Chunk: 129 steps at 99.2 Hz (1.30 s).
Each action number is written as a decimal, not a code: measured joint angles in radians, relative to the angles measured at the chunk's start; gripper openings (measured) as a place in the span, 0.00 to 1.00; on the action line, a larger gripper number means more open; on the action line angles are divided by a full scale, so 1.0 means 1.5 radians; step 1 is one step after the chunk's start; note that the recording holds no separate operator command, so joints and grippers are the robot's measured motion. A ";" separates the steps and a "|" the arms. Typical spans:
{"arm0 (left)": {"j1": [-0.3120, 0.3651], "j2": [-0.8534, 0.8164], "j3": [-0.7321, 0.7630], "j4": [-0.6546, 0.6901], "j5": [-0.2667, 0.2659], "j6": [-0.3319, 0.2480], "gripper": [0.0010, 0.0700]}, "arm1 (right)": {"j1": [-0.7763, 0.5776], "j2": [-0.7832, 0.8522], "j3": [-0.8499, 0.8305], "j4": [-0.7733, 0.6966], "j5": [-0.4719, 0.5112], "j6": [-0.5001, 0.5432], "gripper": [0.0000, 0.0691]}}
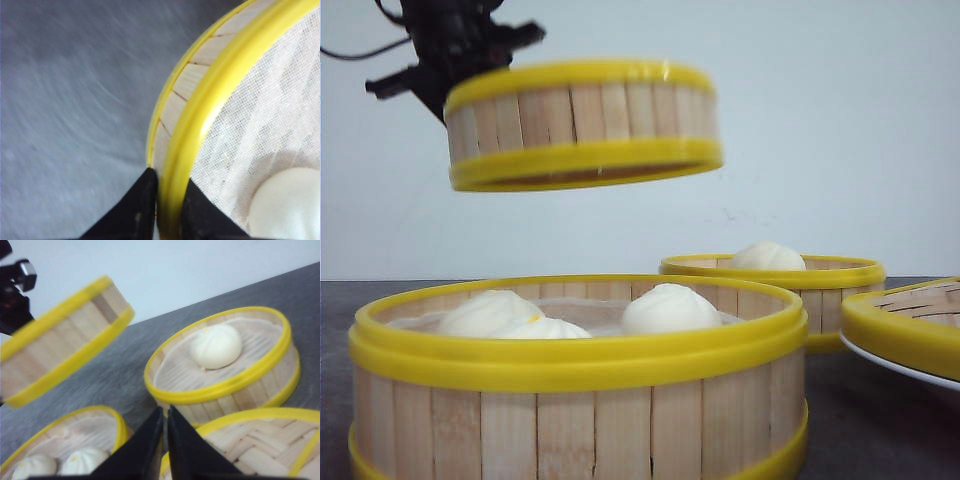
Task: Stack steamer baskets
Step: 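Lift the basket with the left gripper and set it on the nearest basket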
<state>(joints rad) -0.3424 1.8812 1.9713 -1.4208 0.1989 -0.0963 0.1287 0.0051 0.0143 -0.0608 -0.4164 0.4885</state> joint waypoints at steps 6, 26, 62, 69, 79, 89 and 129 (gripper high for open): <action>-0.018 -0.036 -0.058 0.021 -0.014 0.005 0.03 | 0.000 0.000 0.000 -0.008 0.000 0.000 0.02; -0.049 -0.084 -0.232 0.113 -0.024 0.011 0.03 | 0.000 0.000 0.000 -0.028 -0.002 0.000 0.02; -0.103 -0.086 -0.338 0.173 -0.006 0.017 0.02 | 0.000 0.000 0.000 -0.056 -0.006 0.000 0.02; -0.105 -0.087 -0.341 0.176 -0.006 0.017 0.02 | 0.000 0.000 0.000 -0.056 -0.006 0.000 0.02; -0.111 -0.090 -0.341 0.178 -0.009 0.017 0.02 | 0.000 0.000 0.000 -0.056 -0.006 0.000 0.02; -0.115 -0.091 -0.341 0.178 -0.011 0.017 0.02 | 0.000 0.000 0.000 -0.056 -0.006 0.000 0.02; -0.132 -0.124 -0.347 0.187 -0.016 0.017 0.02 | 0.000 0.000 0.000 -0.057 -0.002 0.000 0.02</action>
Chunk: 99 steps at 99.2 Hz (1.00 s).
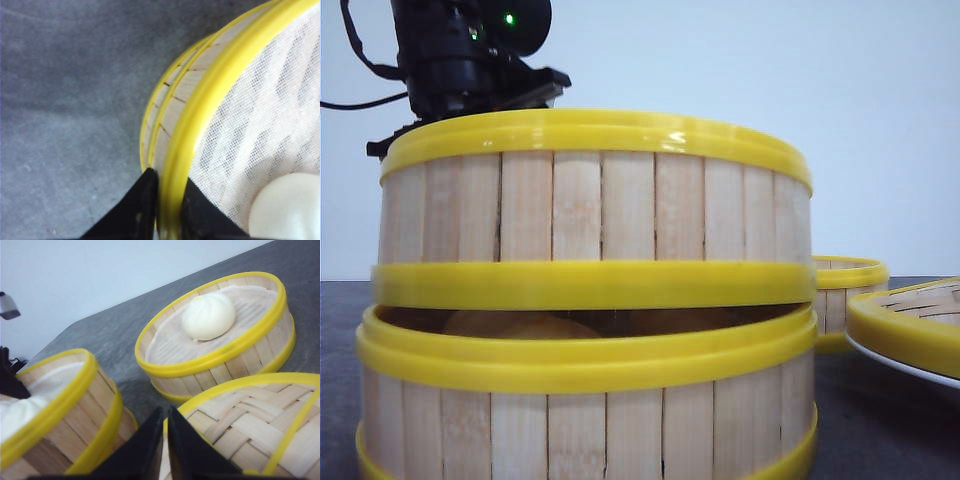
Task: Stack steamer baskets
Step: 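Lift the basket with the left gripper and set it on the nearest basket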
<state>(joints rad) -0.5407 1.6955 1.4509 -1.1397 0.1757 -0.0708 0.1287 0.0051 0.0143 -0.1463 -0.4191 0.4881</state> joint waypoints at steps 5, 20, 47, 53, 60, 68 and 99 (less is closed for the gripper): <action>-0.004 -0.009 0.000 0.002 0.003 0.000 0.02 | 0.000 0.000 0.000 -0.001 0.000 0.000 0.02; -0.008 -0.023 0.000 -0.008 0.009 0.000 0.02 | 0.000 0.000 0.000 -0.002 0.003 0.000 0.02; -0.009 -0.023 -0.001 -0.022 -0.042 0.000 0.02 | 0.000 0.000 0.000 -0.003 0.003 0.000 0.02; -0.009 -0.023 -0.001 -0.025 -0.048 0.000 0.02 | 0.000 0.000 0.000 -0.003 0.003 0.000 0.02; -0.010 -0.023 -0.001 -0.028 -0.048 -0.001 0.02 | 0.000 0.000 0.000 -0.003 0.003 0.000 0.02; -0.013 -0.023 -0.005 -0.026 -0.048 -0.001 0.02 | 0.000 0.000 0.000 -0.004 0.003 0.000 0.02; -0.031 -0.028 -0.042 -0.008 -0.050 -0.003 0.02 | 0.000 0.000 0.001 -0.004 0.003 0.000 0.02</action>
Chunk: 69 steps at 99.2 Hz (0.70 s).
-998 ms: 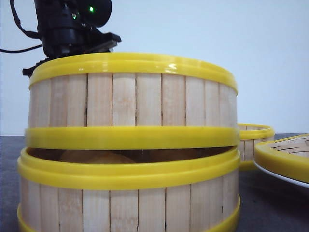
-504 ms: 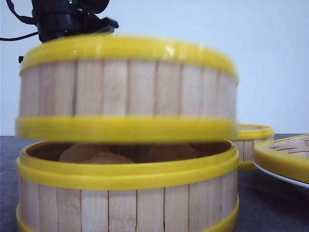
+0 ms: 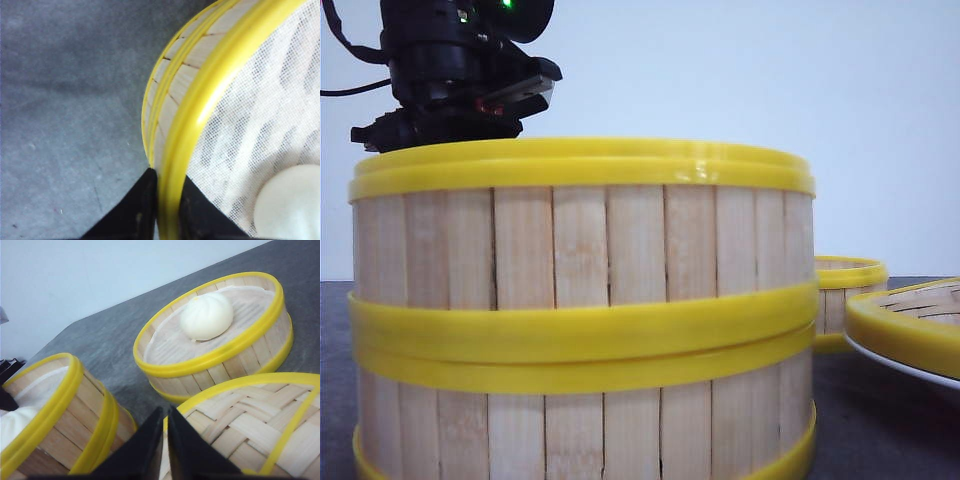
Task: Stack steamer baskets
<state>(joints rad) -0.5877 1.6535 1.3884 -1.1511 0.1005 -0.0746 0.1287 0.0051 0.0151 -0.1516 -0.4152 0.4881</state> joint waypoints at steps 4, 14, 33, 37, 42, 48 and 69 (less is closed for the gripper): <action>0.000 -0.002 -0.002 0.002 -0.001 0.000 0.02 | 0.000 0.000 0.000 0.000 -0.001 0.000 0.02; -0.001 -0.002 -0.002 0.004 -0.006 -0.001 0.02 | 0.000 0.000 0.000 0.000 -0.001 0.000 0.02; -0.002 -0.002 -0.007 0.018 -0.011 -0.010 0.44 | 0.000 0.000 0.000 0.000 -0.001 0.000 0.02; -0.001 -0.002 -0.008 0.021 -0.011 -0.011 0.61 | 0.000 0.000 0.000 0.001 -0.001 0.000 0.02; -0.001 -0.004 -0.009 0.030 -0.011 -0.013 0.85 | 0.000 0.000 0.000 0.003 -0.001 0.000 0.02; 0.002 -0.012 -0.011 0.049 -0.012 -0.013 0.99 | 0.000 0.000 0.000 0.017 -0.001 0.000 0.02; 0.031 -0.145 -0.012 0.160 -0.011 -0.023 0.99 | 0.000 0.002 0.032 0.149 0.079 0.011 0.02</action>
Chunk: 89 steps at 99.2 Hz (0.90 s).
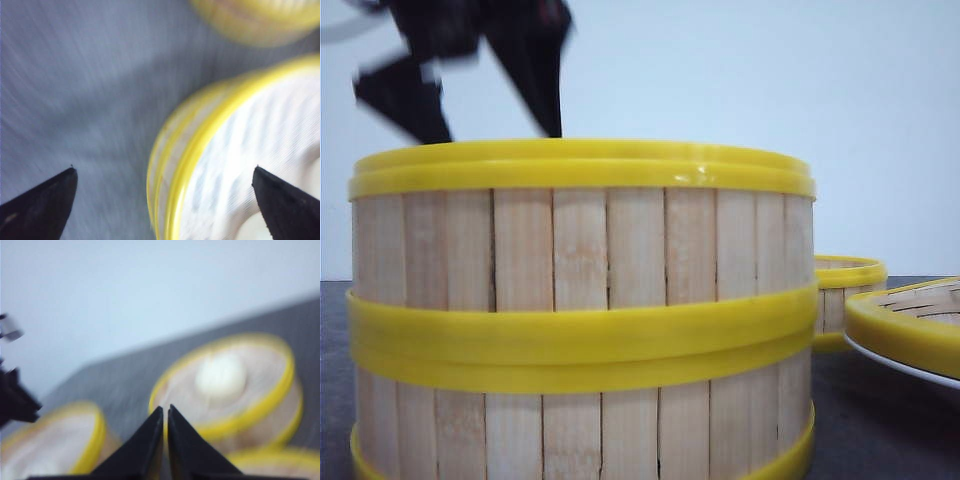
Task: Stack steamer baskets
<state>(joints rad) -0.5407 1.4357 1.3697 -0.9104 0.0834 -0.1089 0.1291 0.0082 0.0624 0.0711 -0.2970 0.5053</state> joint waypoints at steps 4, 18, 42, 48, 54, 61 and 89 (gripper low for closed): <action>0.006 -0.041 0.000 0.026 -0.001 -0.008 0.99 | 0.000 0.008 0.028 -0.005 0.039 0.001 0.02; 0.015 -0.211 0.000 0.127 -0.018 -0.028 0.99 | -0.006 0.116 0.195 -0.087 0.150 -0.030 0.02; 0.014 -0.448 0.005 0.198 -0.096 -0.017 0.99 | -0.048 0.556 0.587 -0.415 0.141 -0.171 0.65; 0.014 -0.477 0.009 0.180 -0.128 -0.007 0.99 | -0.060 0.679 0.690 -0.497 0.127 -0.197 0.72; 0.014 -0.494 0.009 0.146 -0.160 0.001 0.99 | -0.065 0.801 0.779 -0.564 0.113 -0.213 0.70; 0.014 -0.507 0.006 0.098 -0.193 0.008 0.99 | -0.068 0.927 0.862 -0.630 0.087 -0.220 0.60; 0.014 -0.551 0.001 0.002 -0.214 -0.011 0.99 | -0.033 1.182 0.968 -0.719 0.096 -0.231 0.36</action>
<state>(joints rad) -0.5190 0.6098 1.3712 -0.9081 -0.2371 -0.1257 0.0799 1.7805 1.5139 -1.0080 -0.1524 0.1589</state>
